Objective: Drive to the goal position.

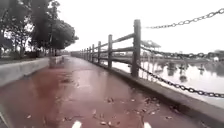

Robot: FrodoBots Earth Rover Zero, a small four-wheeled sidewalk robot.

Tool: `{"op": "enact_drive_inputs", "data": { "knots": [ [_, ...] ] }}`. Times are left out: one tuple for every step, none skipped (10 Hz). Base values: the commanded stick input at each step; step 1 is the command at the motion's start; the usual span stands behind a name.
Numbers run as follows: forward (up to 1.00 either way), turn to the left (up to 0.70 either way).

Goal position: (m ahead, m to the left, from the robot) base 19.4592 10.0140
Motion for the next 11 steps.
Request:
{"op": "enact_drive_inputs", "data": {
  "knots": [
    [0.50, 0.00],
    [0.50, 0.00],
    [0.50, 0.11],
    [0.50, 0.47],
    [0.50, 0.50],
    [0.50, 0.50],
    [0.50, 0.50],
    [0.50, 0.50],
    [0.50, 0.50],
    [0.50, 0.50],
    [0.50, 0.35]
  ]
}}
